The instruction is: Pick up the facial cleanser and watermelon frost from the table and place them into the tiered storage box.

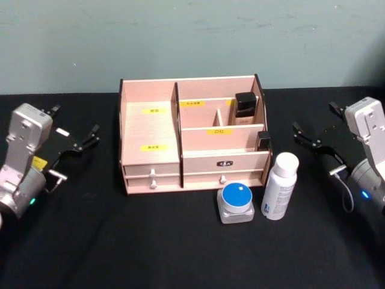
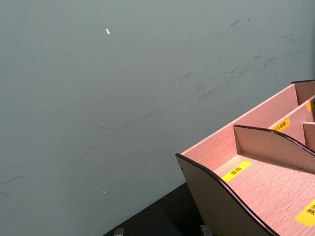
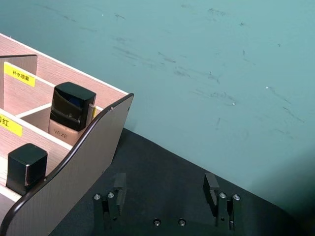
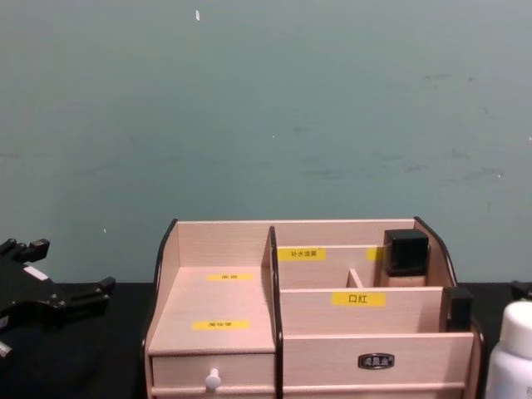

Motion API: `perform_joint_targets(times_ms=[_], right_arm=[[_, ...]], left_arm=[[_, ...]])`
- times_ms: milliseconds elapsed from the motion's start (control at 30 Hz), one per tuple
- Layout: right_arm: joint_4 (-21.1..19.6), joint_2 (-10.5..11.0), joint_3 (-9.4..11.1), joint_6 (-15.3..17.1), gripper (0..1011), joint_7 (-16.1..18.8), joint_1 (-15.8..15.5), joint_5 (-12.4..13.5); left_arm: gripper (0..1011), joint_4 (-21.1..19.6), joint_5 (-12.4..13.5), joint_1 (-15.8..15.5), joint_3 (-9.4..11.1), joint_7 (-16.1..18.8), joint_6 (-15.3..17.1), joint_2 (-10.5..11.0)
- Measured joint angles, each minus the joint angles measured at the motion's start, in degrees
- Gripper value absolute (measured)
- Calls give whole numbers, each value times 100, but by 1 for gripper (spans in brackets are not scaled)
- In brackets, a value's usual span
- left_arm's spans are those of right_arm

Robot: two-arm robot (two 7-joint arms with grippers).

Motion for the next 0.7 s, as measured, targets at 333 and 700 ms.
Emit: perform_joint_targets(times_ms=[333,700], right_arm=[[0,0,0,0,1002,0,0,1],[0,0,0,0,1002,0,0,0]], left_arm=[[1001,0,0,0,0,0,0,0],[1001,0,0,0,0,0,0,0]])
